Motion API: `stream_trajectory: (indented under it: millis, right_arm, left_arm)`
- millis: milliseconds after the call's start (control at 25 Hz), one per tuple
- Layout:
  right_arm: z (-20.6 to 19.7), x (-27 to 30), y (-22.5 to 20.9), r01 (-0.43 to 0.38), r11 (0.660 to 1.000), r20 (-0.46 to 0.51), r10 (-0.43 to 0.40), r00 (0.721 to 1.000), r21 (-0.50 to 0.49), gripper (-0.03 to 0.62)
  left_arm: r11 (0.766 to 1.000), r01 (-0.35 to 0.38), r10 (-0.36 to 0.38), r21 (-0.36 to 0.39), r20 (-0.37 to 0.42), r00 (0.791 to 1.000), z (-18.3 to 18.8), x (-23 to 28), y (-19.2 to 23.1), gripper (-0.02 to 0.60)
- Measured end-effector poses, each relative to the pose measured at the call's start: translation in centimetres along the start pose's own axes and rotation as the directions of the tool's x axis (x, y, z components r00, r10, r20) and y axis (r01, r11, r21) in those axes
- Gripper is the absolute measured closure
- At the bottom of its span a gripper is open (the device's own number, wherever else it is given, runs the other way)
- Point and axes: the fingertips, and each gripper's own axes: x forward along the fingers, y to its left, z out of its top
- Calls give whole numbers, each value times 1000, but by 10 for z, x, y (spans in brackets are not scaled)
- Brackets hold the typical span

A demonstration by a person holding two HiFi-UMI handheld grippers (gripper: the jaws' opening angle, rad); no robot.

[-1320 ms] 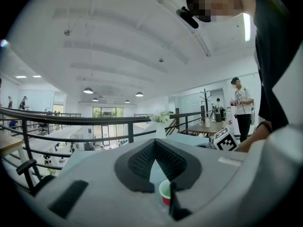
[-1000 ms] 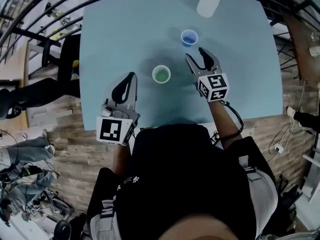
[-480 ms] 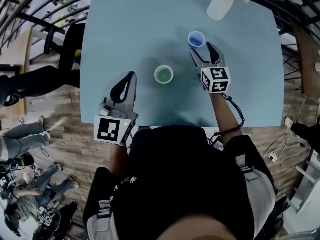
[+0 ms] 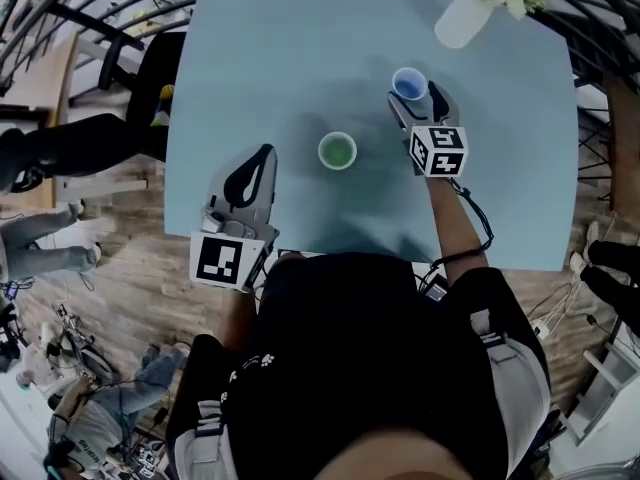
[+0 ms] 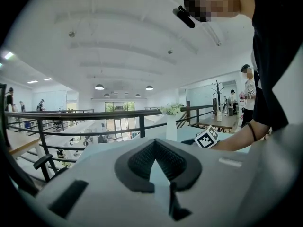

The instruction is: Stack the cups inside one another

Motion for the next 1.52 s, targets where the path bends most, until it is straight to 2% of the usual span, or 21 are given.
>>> stream_trajectory:
  millis: [240, 440, 600, 1520]
  right_arm:
    - [-5, 11, -4, -2, 1000, -30, 1, 1000, -7, 217]
    - [-8, 13, -6, 5, 999, -52, -7, 999, -43, 269]
    - [-7, 11, -4, 6, 998, -53, -9, 999, -58, 272]
    - [23, -45, 55, -58, 997, 18, 59, 998, -59, 270]
  left_arm:
    - [1000, -9, 9, 1, -7, 1000, -1, 0, 0, 594]
    - [1000, -20, 20, 6, -10, 1000, -1, -3, 3, 594]
    - [1000, -20, 21, 6, -9, 1000, -1, -4, 3, 594]
    - [1000, 16, -17, 8, 53, 998, 4, -27, -1, 592]
